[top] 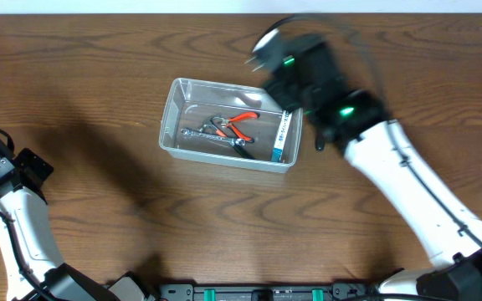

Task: Pack container
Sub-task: 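Move right gripper to the yellow-black screwdriver and grasp its handle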

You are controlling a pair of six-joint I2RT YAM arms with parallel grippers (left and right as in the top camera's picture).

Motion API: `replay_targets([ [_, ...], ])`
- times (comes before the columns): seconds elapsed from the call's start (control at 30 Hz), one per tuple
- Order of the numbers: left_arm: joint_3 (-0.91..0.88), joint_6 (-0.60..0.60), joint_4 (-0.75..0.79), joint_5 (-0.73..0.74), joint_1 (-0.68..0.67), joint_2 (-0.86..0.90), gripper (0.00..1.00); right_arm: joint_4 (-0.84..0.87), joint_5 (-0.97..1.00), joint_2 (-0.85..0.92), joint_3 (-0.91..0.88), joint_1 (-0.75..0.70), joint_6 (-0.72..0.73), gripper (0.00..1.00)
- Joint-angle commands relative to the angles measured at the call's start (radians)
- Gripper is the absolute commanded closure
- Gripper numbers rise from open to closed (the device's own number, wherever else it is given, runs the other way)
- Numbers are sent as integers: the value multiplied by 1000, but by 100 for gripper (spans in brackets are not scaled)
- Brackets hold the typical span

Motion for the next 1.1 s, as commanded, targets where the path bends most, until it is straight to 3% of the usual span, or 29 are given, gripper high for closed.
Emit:
replay_targets([
  [0.0,31,13,1,-16,4,5,2,-100,-49,48,-12,-113,369,38],
  [0.13,31,13,1,-16,4,5,2,-236,-142,137,-14,-192,573,44],
  [0.4,31,13,1,-16,4,5,2,-306,-176,308,-14,-172,635,48],
  [0.57,31,13,1,-16,4,5,2,-340,-164,393,-14,-172,752,48],
  [0.9,31,13,1,-16,4,5,2,-319,-167,525,-15,-209,748,48],
  [1.07,31,13,1,-16,4,5,2,-304,-167,539,-15,-218,747,61],
])
